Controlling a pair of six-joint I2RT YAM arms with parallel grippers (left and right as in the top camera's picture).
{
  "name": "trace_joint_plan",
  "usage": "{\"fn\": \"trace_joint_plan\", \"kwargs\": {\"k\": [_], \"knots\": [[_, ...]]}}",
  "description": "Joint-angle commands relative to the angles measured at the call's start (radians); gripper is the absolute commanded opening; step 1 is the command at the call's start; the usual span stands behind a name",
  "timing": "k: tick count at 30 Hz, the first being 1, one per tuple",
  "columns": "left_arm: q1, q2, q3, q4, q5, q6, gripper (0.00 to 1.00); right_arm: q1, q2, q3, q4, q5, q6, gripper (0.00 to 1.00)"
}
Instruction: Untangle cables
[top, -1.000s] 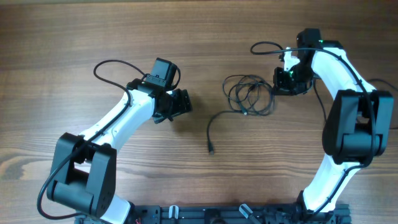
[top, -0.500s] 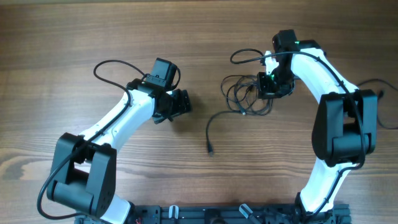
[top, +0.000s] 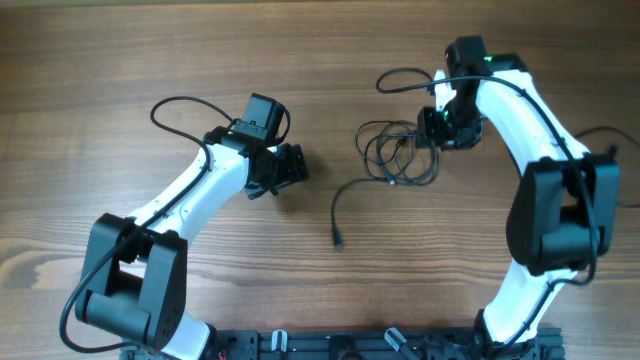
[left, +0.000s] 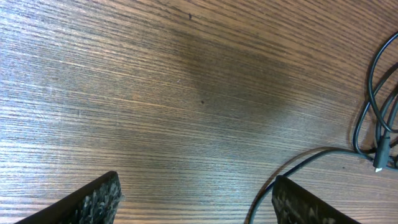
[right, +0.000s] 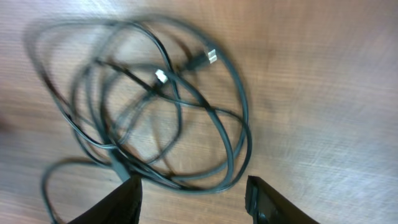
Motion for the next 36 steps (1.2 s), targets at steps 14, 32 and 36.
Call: {"fn": "trace_joint_plan", "kwargs": {"k": [14,32,36], "knots": [[0.004,0.006,0.008,0.0,-0.013,0.008,0.8,-0.002,-0.03,-0.226,0.356,0.014,-0.095,0.64],[0.004,0.006,0.008,0.0,-0.013,0.008,0.8,-0.002,-0.195,-0.115,0.149,-0.209,-0.068,0.04],[0.004,0.006,0.008,-0.001,-0.013,0.008,0.8,-0.002,-0.301,-0.106,0.142,-0.422,-0.071,0.04]]}}
